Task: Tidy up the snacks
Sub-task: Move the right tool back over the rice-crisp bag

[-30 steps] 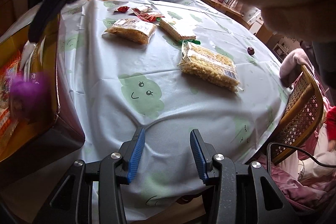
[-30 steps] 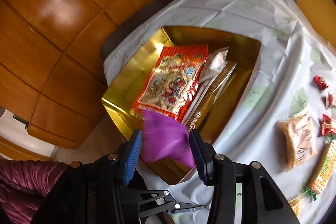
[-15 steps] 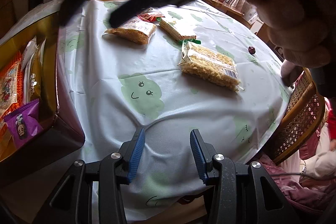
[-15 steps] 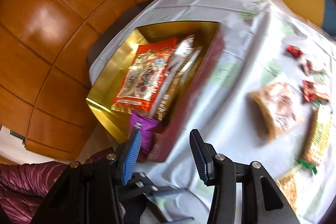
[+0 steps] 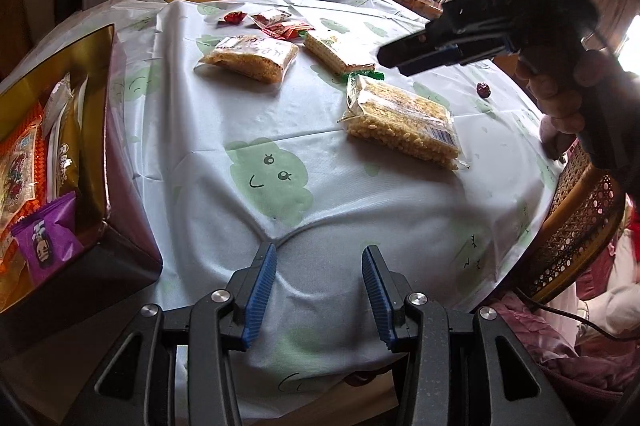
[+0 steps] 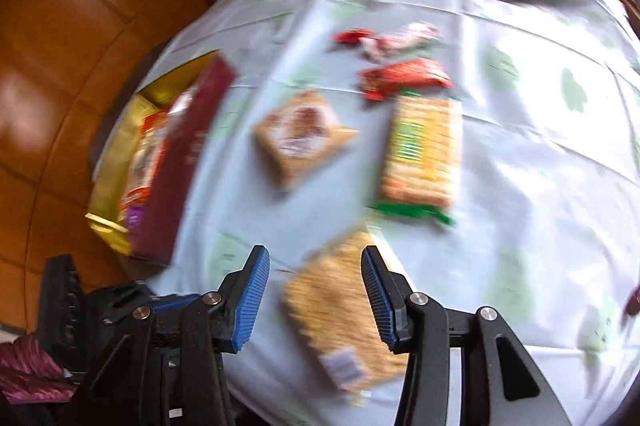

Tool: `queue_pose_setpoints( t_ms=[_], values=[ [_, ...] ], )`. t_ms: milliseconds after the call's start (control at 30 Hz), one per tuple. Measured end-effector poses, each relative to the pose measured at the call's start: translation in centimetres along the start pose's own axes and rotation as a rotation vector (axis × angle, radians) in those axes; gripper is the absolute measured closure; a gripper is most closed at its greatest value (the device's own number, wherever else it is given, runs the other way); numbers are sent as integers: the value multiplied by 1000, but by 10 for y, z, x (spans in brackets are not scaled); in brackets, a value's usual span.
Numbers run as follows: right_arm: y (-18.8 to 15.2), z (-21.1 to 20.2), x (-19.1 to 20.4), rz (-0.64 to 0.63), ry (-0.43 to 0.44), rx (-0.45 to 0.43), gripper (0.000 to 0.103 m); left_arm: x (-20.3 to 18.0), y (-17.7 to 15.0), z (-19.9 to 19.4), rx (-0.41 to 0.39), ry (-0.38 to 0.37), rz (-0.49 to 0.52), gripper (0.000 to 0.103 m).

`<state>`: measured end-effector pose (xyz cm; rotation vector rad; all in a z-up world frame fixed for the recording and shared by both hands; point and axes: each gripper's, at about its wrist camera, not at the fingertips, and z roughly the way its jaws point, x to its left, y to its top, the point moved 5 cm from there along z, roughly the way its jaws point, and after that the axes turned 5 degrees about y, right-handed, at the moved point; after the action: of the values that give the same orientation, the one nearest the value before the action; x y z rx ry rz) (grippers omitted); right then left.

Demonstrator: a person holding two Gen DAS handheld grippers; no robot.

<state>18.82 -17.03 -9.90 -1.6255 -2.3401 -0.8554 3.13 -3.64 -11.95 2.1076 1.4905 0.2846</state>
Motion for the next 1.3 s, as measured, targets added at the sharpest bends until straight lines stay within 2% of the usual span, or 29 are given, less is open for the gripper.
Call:
queue_pose_setpoints(
  t_ms=[200,267,400,467,600,767,867,1000,1233,1300],
  values=[
    [-5,2,-46,127,-51,-12,52,-4,1,0,15,42,32,58],
    [-6,5,-50,125,-70,6,52,-6,4,0,24,62,38,58],
    [-6,12,-53,114,-85,37,52,-4,15,-2,32,54,1,58],
    [-6,15,-52,106,-96,44,51,-5,25,-6,22,40,-6,58],
    [-6,13,-53,95,-101,48,51,-7,47,-10,0,59,6,58],
    [-7,13,-49,84,-109,47,51,2,83,-7,7,102,-4,58],
    [-7,17,-47,76,-118,65,43,12,104,0,23,131,-19,58],
    [-7,17,-49,80,-121,68,42,22,128,10,47,157,-29,58],
    [-8,14,-49,60,-146,69,42,33,185,34,38,174,32,58],
    [-9,14,-49,65,-148,69,42,32,201,42,32,180,66,61]
  ],
)
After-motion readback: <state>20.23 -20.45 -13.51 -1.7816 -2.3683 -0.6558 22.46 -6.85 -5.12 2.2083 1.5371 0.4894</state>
